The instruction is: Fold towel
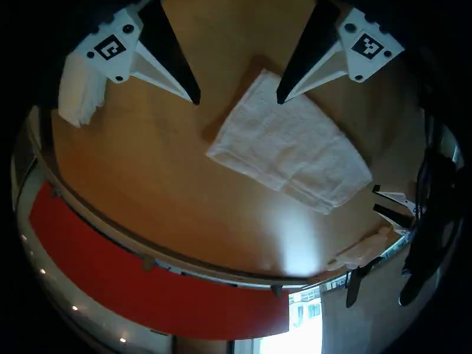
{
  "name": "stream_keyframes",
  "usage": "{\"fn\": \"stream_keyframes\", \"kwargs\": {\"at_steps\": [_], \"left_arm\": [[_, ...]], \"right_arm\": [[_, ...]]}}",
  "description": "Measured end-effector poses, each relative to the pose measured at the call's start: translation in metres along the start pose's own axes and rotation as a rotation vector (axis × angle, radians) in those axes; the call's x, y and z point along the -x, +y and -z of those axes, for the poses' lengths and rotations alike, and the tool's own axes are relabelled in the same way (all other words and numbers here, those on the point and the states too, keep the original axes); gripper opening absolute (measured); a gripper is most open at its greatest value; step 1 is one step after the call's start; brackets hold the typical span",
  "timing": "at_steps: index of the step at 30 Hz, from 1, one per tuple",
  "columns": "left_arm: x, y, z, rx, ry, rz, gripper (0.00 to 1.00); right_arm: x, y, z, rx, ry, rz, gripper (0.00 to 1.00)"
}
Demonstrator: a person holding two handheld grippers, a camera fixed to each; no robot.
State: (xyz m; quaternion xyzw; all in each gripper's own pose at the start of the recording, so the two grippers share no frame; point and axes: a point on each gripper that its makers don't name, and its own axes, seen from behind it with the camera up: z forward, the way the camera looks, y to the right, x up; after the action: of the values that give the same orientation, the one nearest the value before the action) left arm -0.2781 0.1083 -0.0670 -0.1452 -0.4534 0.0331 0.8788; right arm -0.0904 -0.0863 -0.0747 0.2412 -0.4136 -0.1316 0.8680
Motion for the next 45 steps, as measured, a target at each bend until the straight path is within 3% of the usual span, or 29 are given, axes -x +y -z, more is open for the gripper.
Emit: {"fn": "stream_keyframes", "kwargs": {"at_steps": [14,30,34,45], "left_arm": [[0.030,-0.002,0.025,-0.034,-0.006,0.084,0.97],[0.054,-0.018,0.051,-0.079,-0.007,0.142,0.97],[0.058,-0.022,0.056,-0.088,-0.006,0.150,0.97],[0.065,-0.028,0.066,-0.101,-0.003,0.159,0.97]], "right_arm": [[0.023,-0.017,0.007,-0.044,-0.032,0.020,0.96],[0.039,-0.030,-0.008,-0.133,-0.097,0.096,0.58],[0.039,-0.031,-0.013,-0.144,-0.105,0.102,0.54],[0.044,-0.027,-0.018,-0.166,-0.123,0.122,0.30]]}}
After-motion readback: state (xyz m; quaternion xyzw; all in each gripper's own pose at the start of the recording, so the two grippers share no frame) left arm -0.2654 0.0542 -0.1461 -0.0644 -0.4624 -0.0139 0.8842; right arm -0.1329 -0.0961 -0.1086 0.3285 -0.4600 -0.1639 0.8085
